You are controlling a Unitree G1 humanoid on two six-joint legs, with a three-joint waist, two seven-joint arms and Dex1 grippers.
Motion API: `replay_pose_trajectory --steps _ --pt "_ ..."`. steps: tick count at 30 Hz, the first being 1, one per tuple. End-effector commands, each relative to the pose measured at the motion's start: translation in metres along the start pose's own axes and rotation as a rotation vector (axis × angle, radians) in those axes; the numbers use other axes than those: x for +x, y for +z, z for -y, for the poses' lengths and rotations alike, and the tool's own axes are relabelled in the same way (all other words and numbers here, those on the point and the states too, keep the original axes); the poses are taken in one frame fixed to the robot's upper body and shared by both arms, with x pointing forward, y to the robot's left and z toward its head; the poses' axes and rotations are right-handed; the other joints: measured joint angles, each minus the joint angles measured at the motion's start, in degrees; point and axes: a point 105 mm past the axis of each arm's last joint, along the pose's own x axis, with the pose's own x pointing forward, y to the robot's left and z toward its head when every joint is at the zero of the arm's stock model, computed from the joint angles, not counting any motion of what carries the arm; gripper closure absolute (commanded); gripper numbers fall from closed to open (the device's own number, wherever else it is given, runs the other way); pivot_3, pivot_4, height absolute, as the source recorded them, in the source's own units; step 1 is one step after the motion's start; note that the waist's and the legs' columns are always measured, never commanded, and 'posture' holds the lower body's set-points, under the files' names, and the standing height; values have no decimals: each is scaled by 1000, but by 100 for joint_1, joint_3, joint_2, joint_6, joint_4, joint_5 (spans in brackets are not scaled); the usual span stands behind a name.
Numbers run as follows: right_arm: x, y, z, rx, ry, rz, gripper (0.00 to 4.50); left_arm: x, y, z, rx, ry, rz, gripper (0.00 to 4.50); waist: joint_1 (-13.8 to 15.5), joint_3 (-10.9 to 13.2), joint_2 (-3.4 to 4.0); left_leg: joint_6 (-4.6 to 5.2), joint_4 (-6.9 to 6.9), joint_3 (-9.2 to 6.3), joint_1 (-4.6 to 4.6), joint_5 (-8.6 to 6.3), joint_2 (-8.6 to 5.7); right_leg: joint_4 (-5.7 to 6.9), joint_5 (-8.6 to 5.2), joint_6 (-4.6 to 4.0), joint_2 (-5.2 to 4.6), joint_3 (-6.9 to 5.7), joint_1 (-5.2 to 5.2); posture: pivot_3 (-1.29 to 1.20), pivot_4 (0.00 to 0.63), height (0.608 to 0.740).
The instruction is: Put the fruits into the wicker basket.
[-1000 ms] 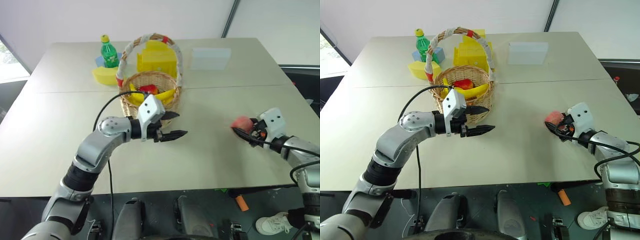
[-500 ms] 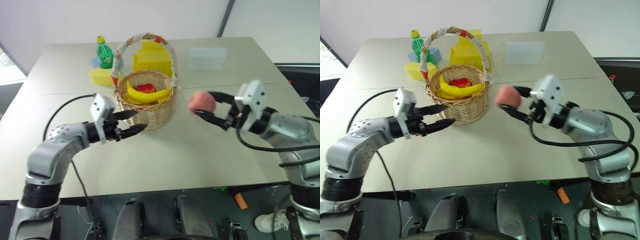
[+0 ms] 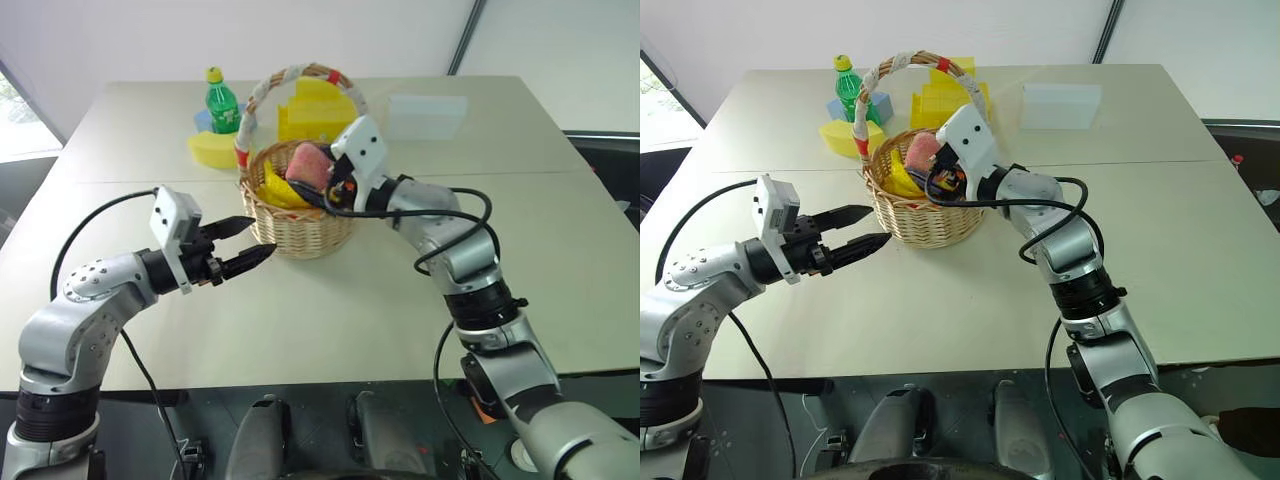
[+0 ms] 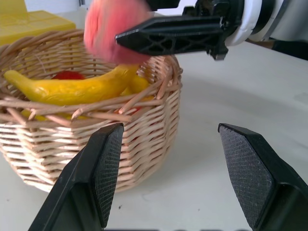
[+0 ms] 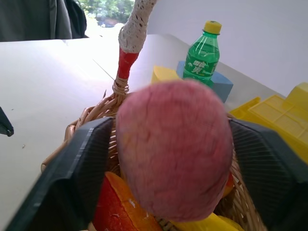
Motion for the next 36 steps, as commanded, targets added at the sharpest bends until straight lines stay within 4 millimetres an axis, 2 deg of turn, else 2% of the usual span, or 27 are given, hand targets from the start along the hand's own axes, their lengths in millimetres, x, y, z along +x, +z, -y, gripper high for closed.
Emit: replay_pose_trajectory --steps 1,5,7,10,14,21,24,31,34,36 --pt "-12 31 -7 -74 49 115 59 -2 11 6 28 -9 35 1121 -3 0 0 0 0 0 0 0 1 0 0 0 0 0 0 0 150 740" --pt "-45 43 -10 -60 107 189 59 -5 12 1 28 33 61 1121 7 0 0 1 -1 -1 0 -1 3 0 0 0 2 0 0 0 150 740" --pt "-58 37 0 -27 61 175 59 -6 16 -5 13 64 107 1121 13 0 0 2 -1 0 0 -1 1 -1 0 0 0 0 1 0 150 740" --pt "-66 17 27 38 -93 105 59 -6 20 -15 16 128 170 1121 8 0 0 2 -1 1 2 -1 2 -2 0 1 0 0 3 0 150 740" --pt "-58 -1 48 93 -234 73 59 -2 20 -24 8 168 205 1121 -40 0 0 1 -1 11 9 -1 1 0 0 0 12 3 3 0 150 740" --pt "-33 -16 65 159 -309 89 59 4 21 -21 11 153 218 1121 -20 0 1 1 -2 11 6 0 4 1 0 0 12 3 0 0 150 740" --pt "-26 -19 66 193 -299 104 861 6 20 -18 12 150 221 1121 -20 1 1 1 -2 10 6 0 5 1 0 0 12 3 0 0 150 740" --pt "-26 -18 67 210 -304 129 4465 7 17 -14 4 150 220 1121 -14 1 2 1 -3 7 4 0 7 1 0 0 8 3 0 0 150 740" --pt "-33 -14 70 195 -332 140 4488 9 15 -13 2 143 218 1121 -17 2 3 1 -4 6 4 0 8 1 0 0 9 3 -1 0 150 740" --pt "-46 -9 79 179 -378 161 4488 12 16 -12 1 136 222 1121 -14 2 3 1 -4 7 3 0 8 1 0 0 9 3 -1 0 150 740"
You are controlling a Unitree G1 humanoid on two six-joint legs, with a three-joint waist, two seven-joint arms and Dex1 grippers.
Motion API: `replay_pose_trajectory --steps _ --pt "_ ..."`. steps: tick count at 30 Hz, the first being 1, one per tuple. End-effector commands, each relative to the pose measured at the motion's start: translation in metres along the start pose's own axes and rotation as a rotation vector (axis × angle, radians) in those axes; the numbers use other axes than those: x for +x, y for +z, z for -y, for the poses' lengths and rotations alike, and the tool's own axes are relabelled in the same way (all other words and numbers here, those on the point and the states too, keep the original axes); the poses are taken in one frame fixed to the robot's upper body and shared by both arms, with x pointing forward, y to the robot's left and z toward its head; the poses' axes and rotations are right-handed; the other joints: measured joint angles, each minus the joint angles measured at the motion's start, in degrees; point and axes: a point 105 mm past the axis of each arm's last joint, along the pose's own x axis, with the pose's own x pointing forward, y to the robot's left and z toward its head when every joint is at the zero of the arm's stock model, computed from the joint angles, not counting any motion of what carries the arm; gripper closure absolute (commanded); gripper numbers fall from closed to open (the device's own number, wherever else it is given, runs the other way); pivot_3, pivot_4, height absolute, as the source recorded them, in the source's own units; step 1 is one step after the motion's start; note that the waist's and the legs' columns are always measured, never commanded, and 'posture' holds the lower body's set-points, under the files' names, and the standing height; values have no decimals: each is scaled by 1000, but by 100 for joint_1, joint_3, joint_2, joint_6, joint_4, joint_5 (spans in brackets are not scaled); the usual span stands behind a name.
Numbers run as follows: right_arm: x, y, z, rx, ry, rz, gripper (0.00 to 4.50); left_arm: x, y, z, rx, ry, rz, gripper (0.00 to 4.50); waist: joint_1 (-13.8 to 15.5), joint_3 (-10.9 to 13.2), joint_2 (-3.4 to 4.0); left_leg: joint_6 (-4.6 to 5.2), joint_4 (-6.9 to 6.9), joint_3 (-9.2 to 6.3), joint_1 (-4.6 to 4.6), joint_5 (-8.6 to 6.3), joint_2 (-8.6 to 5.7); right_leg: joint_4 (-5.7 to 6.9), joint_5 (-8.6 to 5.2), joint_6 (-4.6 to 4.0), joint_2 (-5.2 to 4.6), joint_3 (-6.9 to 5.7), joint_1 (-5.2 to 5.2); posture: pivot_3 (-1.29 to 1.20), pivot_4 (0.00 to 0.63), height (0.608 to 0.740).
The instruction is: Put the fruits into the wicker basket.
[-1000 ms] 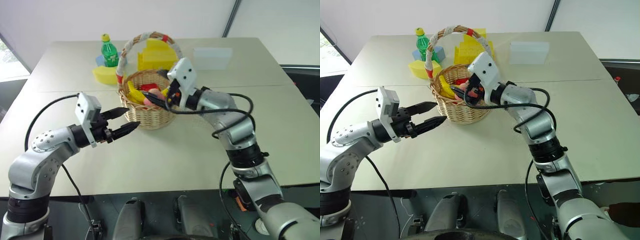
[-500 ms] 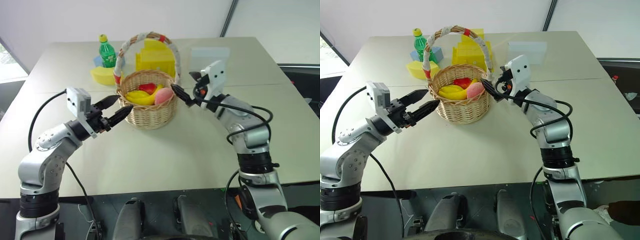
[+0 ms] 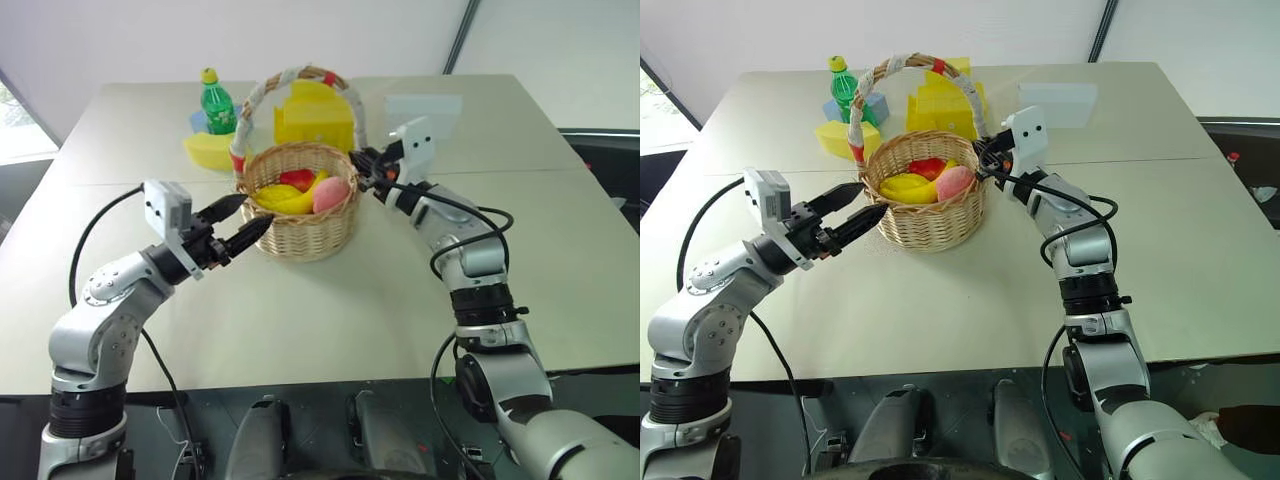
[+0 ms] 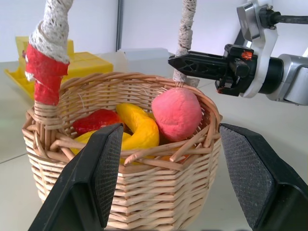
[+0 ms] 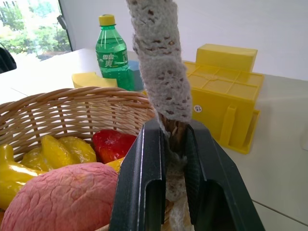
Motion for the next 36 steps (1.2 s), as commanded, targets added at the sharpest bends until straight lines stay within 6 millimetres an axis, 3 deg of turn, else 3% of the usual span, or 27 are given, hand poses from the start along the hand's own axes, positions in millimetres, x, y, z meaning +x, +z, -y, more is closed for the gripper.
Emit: replay_pose_trajectory --steps 1,8,12,16,18,22,26,32,36 --pt "-20 42 21 -50 -84 145 4488 4 10 8 44 -26 38 1121 7 0 0 0 0 0 0 0 0 0 0 0 0 0 0 0 150 740" --pt "-92 63 112 -181 -486 132 4488 14 8 8 33 -53 42 1121 48 1 1 2 0 -1 -8 -1 -15 -12 0 1 -14 -1 2 0 150 740" --pt "-136 51 170 -163 -773 60 4488 26 5 9 14 -69 56 1121 25 1 1 2 -1 3 -6 -1 -17 -12 0 1 -3 0 2 0 150 740" --pt "-150 41 189 -124 -861 54 4488 35 4 14 11 -89 69 1121 -45 3 6 2 -3 16 1 -1 -10 -12 0 1 10 11 2 0 150 740" --pt "-153 38 192 -110 -874 52 4488 37 4 17 9 -102 73 1121 -92 2 15 2 -4 18 2 -1 -7 -11 0 1 13 13 2 0 150 740" --pt "-160 39 189 -100 -866 73 2592 37 3 24 7 -133 72 1121 -108 2 15 2 -4 13 1 -1 -5 -10 0 1 13 12 2 0 150 740" --pt "-176 52 182 -160 -865 97 405 38 3 25 11 -152 64 1121 -86 2 16 2 -4 11 -1 -1 -5 -10 0 1 10 12 2 0 150 740" --pt "-211 58 160 -307 -747 25 405 33 -1 10 32 -121 23 1121 42 1 17 4 -4 8 -3 -2 -7 -14 0 2 6 11 4 0 150 740" --pt "-205 29 116 -378 -443 -133 405 19 -13 -17 70 -8 -53 1121 4 0 18 5 -3 9 3 -3 -6 -22 0 2 15 11 11 0 150 740"
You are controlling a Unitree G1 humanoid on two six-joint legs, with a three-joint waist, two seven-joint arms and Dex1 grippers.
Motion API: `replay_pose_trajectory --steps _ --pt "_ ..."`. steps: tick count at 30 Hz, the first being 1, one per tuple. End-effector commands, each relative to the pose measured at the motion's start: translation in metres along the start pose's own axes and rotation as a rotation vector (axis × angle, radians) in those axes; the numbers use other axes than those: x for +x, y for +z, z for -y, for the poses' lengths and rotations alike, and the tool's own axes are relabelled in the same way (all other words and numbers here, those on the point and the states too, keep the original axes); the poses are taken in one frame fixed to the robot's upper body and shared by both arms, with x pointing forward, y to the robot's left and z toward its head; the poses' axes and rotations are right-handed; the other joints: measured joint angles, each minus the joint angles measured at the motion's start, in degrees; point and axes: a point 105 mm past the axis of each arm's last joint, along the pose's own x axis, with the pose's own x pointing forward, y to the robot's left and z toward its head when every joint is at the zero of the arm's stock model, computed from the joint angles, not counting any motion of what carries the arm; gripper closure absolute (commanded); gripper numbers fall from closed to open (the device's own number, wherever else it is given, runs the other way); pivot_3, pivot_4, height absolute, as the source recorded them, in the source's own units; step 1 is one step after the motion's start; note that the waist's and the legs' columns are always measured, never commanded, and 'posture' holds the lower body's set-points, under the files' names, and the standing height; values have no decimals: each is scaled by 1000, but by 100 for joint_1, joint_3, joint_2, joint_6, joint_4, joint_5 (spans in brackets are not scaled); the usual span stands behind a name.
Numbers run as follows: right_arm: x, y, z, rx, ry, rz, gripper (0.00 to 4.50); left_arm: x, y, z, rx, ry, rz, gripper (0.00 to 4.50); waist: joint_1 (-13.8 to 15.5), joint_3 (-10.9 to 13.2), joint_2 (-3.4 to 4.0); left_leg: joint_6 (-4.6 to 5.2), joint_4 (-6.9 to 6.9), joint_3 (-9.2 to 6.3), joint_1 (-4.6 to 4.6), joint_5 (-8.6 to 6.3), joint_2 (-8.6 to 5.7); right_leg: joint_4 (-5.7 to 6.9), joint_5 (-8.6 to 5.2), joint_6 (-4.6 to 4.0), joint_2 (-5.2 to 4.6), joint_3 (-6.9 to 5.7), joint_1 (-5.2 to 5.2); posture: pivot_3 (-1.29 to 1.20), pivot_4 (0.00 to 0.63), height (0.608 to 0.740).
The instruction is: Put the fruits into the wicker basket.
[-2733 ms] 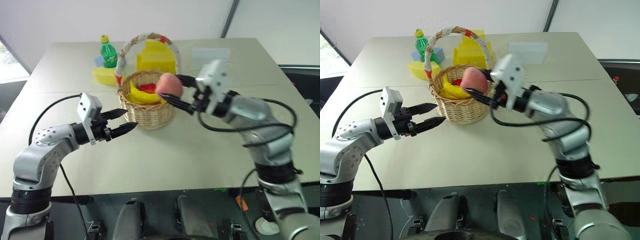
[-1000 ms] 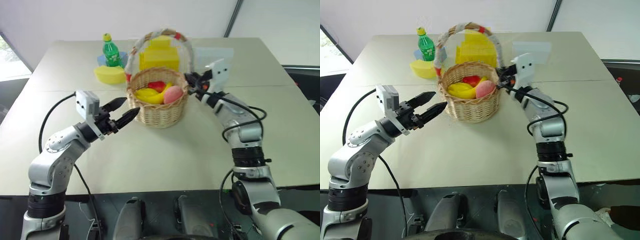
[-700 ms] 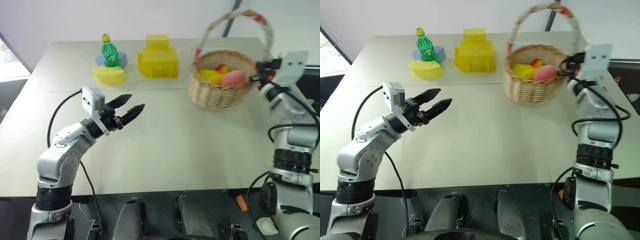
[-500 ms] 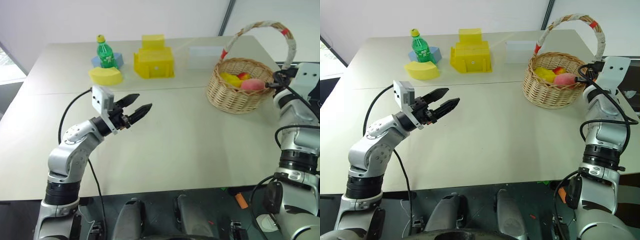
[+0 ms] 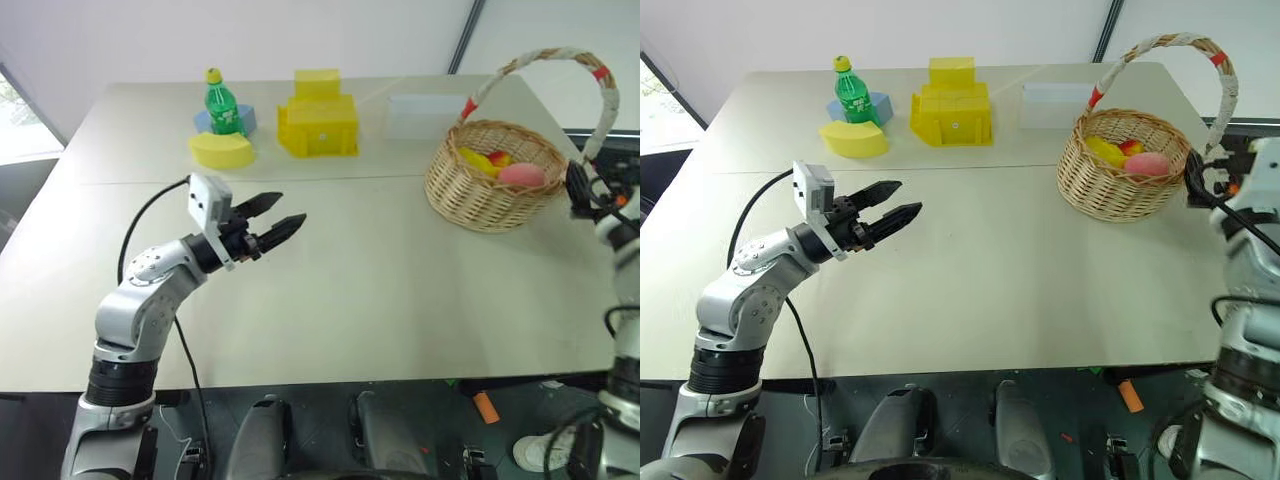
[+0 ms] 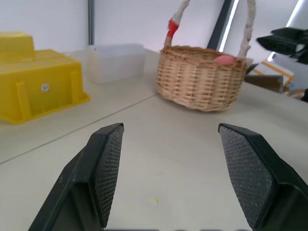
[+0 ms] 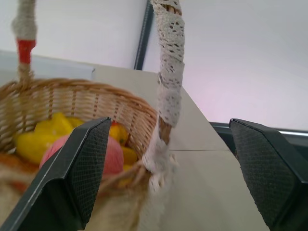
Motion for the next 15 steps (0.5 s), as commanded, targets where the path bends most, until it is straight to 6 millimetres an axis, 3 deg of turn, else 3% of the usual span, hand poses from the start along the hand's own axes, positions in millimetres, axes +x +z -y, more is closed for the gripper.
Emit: replay_pose_trajectory --steps 1,5,9,11,15 --pt "-15 9 -51 -67 303 30 405 -18 0 -25 65 123 -16 1121 -45 -1 1 1 0 1 1 0 2 0 0 0 3 1 0 0 150 740" --pt "-29 1 -114 -4 584 26 405 -39 -13 -50 89 284 -47 1121 -140 -2 3 2 -1 0 12 -1 10 6 0 0 10 2 2 0 150 740" --pt "-27 -17 -157 50 692 19 405 -62 -28 -60 83 408 -68 1121 -146 -5 -5 1 -1 -5 9 -1 9 8 0 -1 8 -1 4 0 150 740" --pt "-22 -24 -169 62 712 18 405 -71 -33 -58 79 448 -71 1121 -135 -4 -3 1 -2 -5 9 -1 11 6 0 0 -1 0 3 0 150 740" --pt "-11 -29 -168 67 704 27 405 -77 -35 -58 74 491 -64 1121 8 -3 -3 1 0 -4 5 -1 6 3 0 0 -16 -2 3 0 150 740"
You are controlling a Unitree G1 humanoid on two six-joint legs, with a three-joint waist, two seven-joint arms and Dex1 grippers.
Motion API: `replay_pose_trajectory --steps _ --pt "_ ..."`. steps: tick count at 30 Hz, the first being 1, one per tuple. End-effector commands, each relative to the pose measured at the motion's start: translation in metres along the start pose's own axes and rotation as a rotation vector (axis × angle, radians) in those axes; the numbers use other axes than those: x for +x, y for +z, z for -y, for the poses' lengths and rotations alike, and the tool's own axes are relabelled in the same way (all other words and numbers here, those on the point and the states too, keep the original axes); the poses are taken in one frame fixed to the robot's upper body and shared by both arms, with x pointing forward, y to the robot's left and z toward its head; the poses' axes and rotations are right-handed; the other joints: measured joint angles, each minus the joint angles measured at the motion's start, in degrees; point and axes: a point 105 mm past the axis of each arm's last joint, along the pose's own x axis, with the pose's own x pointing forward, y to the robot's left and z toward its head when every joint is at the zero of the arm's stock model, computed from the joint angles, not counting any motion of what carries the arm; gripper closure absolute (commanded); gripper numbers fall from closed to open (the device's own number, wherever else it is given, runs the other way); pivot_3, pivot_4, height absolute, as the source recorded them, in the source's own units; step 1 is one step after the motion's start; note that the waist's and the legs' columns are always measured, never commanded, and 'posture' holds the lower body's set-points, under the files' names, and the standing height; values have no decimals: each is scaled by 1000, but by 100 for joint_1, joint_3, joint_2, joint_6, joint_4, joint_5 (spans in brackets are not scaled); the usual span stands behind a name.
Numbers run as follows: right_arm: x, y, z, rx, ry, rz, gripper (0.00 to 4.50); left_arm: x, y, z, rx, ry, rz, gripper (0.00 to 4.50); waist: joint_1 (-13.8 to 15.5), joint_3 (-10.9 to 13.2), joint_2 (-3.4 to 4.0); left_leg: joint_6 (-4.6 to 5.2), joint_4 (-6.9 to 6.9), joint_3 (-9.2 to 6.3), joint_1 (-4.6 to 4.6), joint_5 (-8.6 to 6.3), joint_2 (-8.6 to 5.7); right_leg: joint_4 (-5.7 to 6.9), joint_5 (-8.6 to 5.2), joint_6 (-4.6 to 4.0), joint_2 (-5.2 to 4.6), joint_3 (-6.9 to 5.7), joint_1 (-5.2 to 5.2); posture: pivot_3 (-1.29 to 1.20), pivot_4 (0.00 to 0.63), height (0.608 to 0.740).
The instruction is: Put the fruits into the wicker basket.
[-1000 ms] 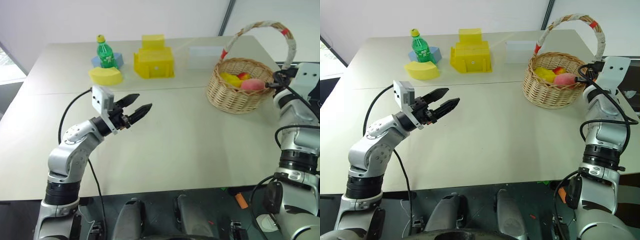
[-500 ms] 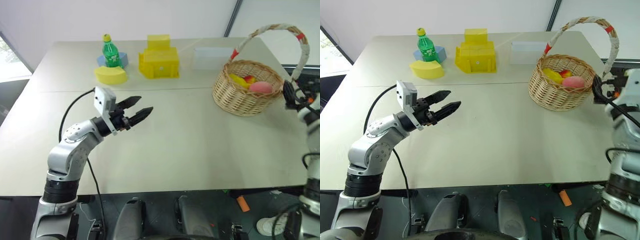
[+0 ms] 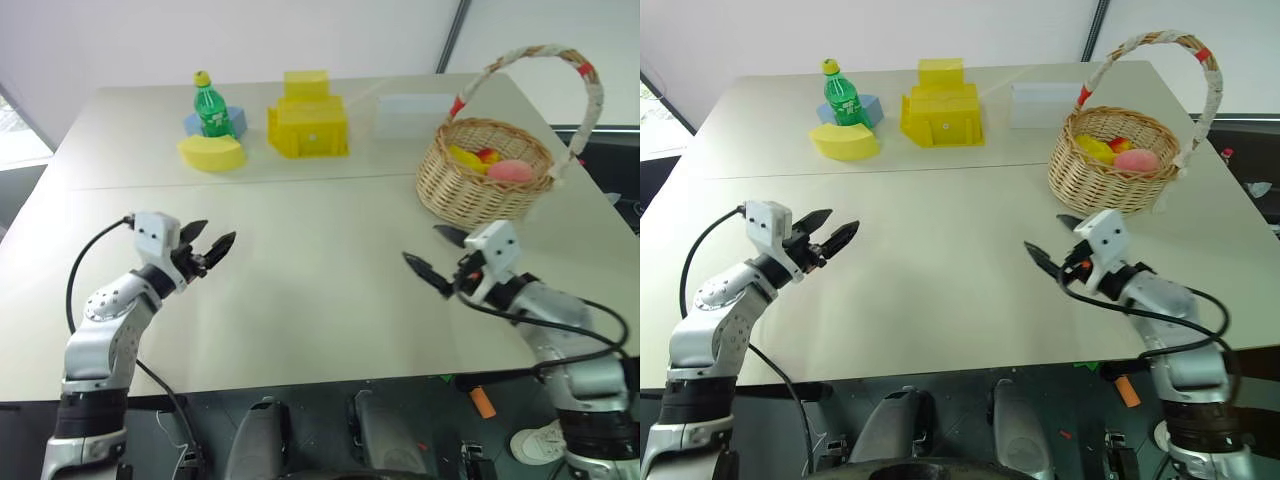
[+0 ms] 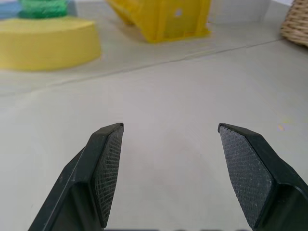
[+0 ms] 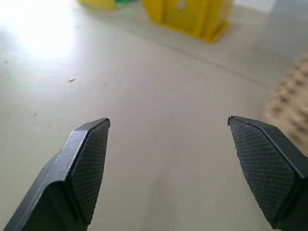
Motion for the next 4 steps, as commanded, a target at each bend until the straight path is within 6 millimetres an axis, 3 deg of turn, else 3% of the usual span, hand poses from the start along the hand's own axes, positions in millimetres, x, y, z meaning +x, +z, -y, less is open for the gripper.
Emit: replay_pose_trajectory --steps 1,4 --pt "4 14 13 -61 -21 61 405 -3 21 -2 33 35 82 1121 62 0 -1 0 1 0 -1 0 -2 -1 0 0 -2 -1 1 0 150 740" --pt "9 14 15 -66 -10 71 405 -3 24 -3 29 38 93 1121 67 -1 -2 0 1 -1 -2 0 -3 -3 0 0 -3 -3 3 0 150 740"
